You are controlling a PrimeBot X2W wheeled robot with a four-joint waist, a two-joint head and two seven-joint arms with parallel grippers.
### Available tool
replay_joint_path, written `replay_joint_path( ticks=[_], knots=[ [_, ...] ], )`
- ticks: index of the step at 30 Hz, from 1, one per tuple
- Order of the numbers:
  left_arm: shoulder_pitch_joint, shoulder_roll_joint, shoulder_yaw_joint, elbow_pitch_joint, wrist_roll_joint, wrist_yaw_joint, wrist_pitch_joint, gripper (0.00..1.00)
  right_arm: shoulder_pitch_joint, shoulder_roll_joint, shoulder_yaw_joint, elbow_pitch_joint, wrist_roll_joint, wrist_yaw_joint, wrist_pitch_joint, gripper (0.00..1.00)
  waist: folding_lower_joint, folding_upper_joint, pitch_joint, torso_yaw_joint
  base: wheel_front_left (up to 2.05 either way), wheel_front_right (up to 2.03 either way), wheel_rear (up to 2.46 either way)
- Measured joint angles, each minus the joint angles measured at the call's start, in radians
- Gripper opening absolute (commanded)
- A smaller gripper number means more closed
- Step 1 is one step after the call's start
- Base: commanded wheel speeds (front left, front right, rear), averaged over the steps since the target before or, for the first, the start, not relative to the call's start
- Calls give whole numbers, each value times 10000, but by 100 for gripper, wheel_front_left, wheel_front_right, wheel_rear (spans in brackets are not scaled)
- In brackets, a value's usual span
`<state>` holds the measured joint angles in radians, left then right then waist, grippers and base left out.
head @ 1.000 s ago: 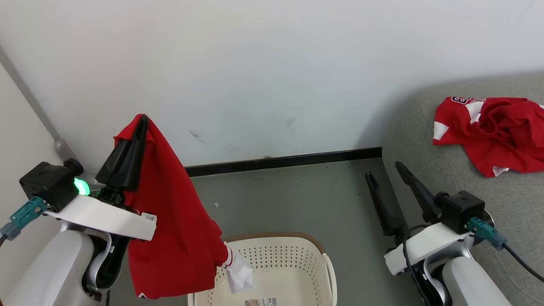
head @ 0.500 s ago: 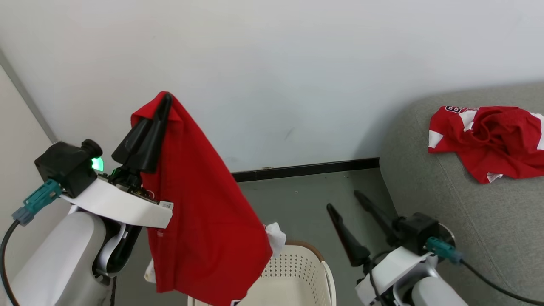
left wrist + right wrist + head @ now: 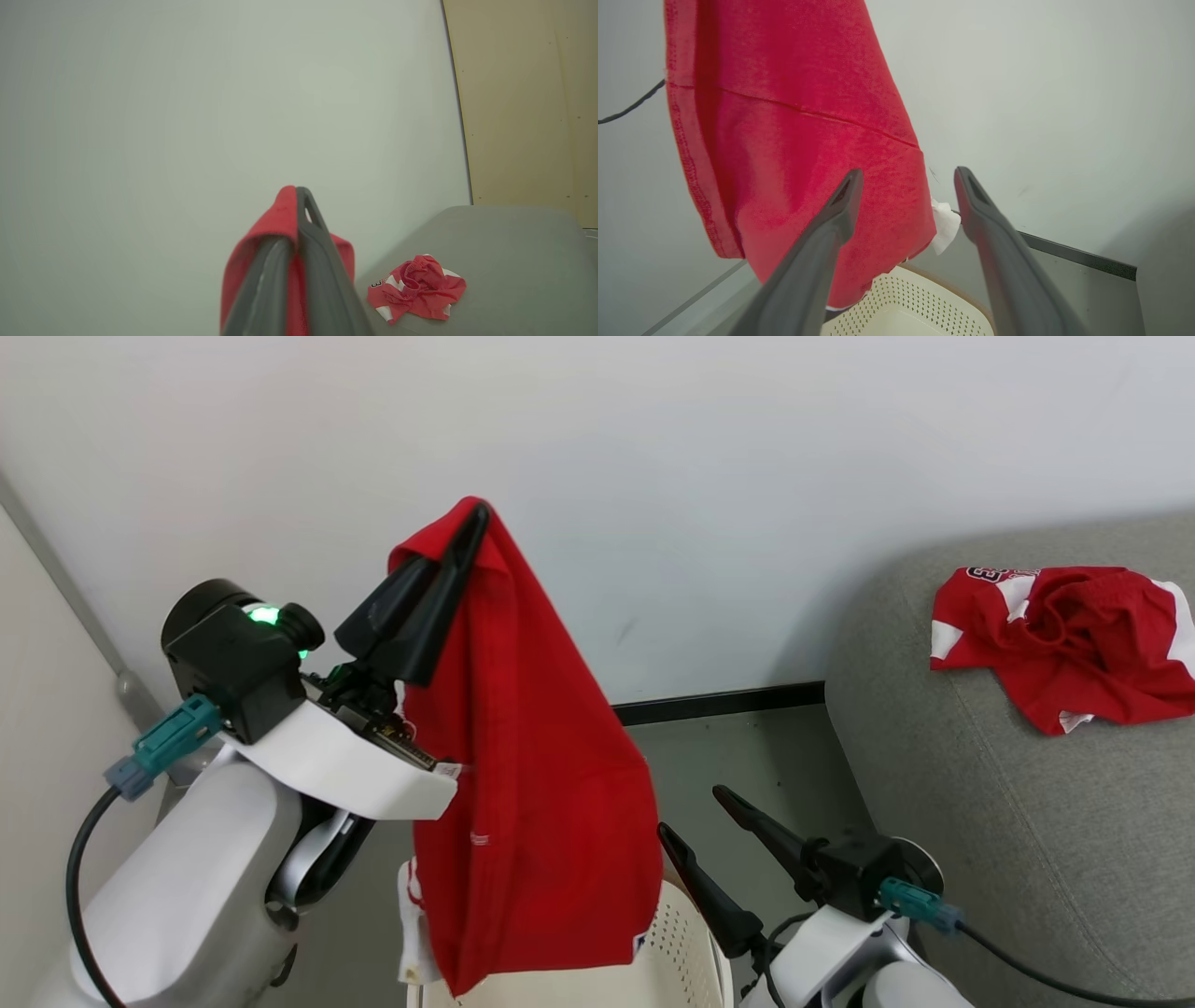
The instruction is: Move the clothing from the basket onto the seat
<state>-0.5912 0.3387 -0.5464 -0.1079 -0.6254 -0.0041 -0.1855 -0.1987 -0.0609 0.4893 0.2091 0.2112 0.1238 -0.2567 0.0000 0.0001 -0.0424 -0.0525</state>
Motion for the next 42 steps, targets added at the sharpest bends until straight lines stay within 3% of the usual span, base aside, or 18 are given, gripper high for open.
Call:
replay_joint_path(
  ticks=[13,24,25,26,34,42],
  knots=[
    [-594,-255,-631,-378,458,-182,274,0,-581,-311,-6,-176,-100,-2,0,100,0,0,23,-91,0,0,0],
    [-901,-460,-1440,-734,924,-527,589,0,-581,-351,761,-128,374,0,0,100,0,0,34,-93,0,0,0],
    [-922,-464,-1442,-750,943,-527,612,0,-580,-364,807,-90,387,0,0,13,0,0,38,-90,0,0,0],
    [-943,-468,-1457,-757,972,-527,614,0,-580,-385,849,-71,416,0,0,0,0,0,43,-87,0,0,0],
    [-942,-481,-1538,-779,982,-525,717,0,-762,-558,980,-61,453,0,0,0,0,0,99,-91,0,0,0],
    [-878,-453,-1475,-654,959,-426,836,0,-772,-523,439,-437,514,-2,2,0,0,0,165,-119,0,0,0]
  ],
)
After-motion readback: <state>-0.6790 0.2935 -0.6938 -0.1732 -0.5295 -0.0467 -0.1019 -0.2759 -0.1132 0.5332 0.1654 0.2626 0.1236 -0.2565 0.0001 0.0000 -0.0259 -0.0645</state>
